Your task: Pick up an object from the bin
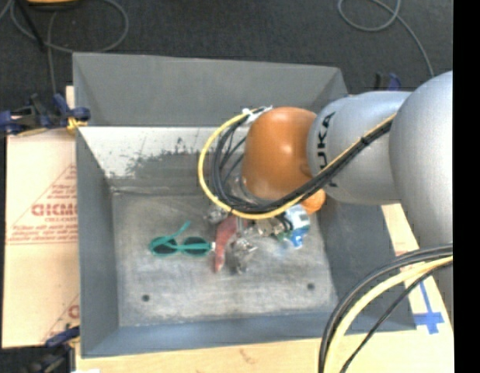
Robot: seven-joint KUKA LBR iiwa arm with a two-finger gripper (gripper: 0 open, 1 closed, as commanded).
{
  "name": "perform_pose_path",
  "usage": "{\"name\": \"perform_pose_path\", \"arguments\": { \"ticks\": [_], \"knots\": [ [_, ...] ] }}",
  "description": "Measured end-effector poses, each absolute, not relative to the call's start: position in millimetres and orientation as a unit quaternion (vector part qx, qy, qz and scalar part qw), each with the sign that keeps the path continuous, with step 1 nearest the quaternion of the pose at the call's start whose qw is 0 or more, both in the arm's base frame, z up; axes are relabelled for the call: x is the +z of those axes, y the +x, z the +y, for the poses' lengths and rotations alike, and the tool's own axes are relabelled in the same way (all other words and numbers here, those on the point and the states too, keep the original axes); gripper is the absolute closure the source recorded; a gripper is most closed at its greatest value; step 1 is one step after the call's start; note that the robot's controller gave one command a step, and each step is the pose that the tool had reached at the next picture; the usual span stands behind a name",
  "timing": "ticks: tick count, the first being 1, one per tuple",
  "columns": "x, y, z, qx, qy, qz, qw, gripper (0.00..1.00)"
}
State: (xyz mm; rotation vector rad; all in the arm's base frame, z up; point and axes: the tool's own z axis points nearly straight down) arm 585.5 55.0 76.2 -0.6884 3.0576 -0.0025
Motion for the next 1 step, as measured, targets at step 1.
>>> {"name": "perform_pose_path", "arguments": {
  "ticks": [1],
  "knots": [
    [67.4, 590.7, 54.5, 0.002, -0.182, 0.983, 0.003, 0.00]
  ]
}}
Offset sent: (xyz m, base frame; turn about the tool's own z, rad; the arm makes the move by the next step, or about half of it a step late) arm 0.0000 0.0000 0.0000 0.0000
